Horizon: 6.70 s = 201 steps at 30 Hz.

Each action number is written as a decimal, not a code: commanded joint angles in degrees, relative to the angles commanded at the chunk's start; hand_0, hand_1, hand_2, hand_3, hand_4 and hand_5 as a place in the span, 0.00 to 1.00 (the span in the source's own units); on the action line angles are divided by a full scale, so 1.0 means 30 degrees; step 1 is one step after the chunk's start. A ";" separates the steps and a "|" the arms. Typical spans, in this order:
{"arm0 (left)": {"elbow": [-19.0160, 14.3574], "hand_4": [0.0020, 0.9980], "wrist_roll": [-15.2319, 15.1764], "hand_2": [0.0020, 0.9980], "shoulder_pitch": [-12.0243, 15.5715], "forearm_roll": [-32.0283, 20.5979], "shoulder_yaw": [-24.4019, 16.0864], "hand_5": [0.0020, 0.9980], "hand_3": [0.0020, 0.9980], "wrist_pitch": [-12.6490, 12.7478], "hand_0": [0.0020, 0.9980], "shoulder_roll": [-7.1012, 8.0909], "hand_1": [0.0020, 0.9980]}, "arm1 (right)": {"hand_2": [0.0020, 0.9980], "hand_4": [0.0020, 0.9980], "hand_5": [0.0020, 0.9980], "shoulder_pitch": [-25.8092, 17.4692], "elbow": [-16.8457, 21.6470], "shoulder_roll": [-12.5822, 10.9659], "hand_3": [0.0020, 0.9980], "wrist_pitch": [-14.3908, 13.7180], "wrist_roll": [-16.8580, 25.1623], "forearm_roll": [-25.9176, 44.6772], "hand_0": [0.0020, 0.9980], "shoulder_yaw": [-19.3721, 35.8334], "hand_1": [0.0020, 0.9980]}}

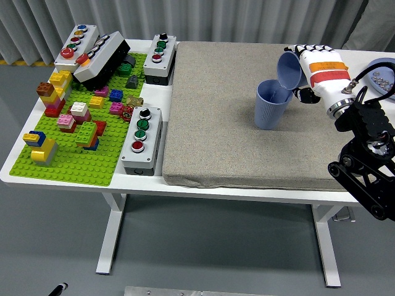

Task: Pick cup pour cup place

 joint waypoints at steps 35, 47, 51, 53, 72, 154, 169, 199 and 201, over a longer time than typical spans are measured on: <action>0.0000 0.64 0.0000 0.88 0.0019 -0.0009 0.0023 1.00 0.80 0.0003 0.84 0.0016 0.82 | 0.51 0.67 0.00 0.0370 0.0038 -0.0340 0.63 0.0063 -0.0301 -0.0440 0.78 -0.0652 0.63; 0.0000 0.64 -0.0012 0.88 0.0005 -0.0060 0.0058 1.00 0.80 0.0004 0.84 0.0030 0.82 | 0.51 0.67 0.00 0.0425 0.0020 -0.0407 0.63 0.0134 -0.0317 -0.0116 0.75 -0.0666 0.62; 0.0000 0.64 -0.0011 0.88 -0.0002 -0.0049 0.0040 1.00 0.80 0.0004 0.84 0.0035 0.82 | 0.51 0.66 0.00 0.0427 0.0001 -0.0428 0.63 0.0136 -0.0326 -0.0058 0.64 -0.0643 0.62; 0.0000 0.64 -0.0012 0.88 -0.0007 -0.0049 0.0046 1.00 0.80 0.0003 0.84 0.0038 0.82 | 0.51 0.66 0.00 0.0436 -0.0004 -0.0431 0.63 0.0142 -0.0326 -0.0016 0.64 -0.0644 0.62; 0.0000 0.64 -0.0005 0.88 -0.0019 -0.0096 0.0070 1.00 0.80 0.0017 0.84 0.0063 0.82 | 0.51 0.66 0.00 0.0852 0.0294 -0.0739 0.62 0.0280 -0.0503 -0.0255 0.65 -0.1698 0.62; 0.0000 0.64 0.0076 0.88 0.0026 -0.0042 0.0524 1.00 0.80 -0.0094 0.84 -0.0079 0.82 | 0.51 0.66 0.00 -0.3893 -0.5407 0.2651 0.61 0.1325 0.7048 2.2469 0.69 0.7977 0.63; 0.0000 0.63 0.0062 0.88 0.0149 -0.0181 0.0654 1.00 0.80 -0.0089 0.84 -0.0070 0.82 | 0.88 0.81 0.20 -0.3943 -0.5279 0.2542 0.92 0.2541 0.6882 2.1921 0.84 0.8227 0.81; 0.0000 0.63 0.0065 0.88 0.0119 -0.0112 0.0524 1.00 0.80 -0.0072 0.84 -0.0088 0.82 | 1.00 0.85 0.25 -0.3827 -0.4972 0.2317 1.00 0.4525 0.5643 2.1099 0.99 0.9039 0.95; 0.0000 0.63 0.0067 0.88 0.0126 -0.0116 0.0517 1.00 0.80 -0.0070 0.84 -0.0089 0.82 | 1.00 0.85 0.25 -0.3829 -0.4964 0.2313 1.00 0.4571 0.5571 2.1019 0.99 0.9069 0.95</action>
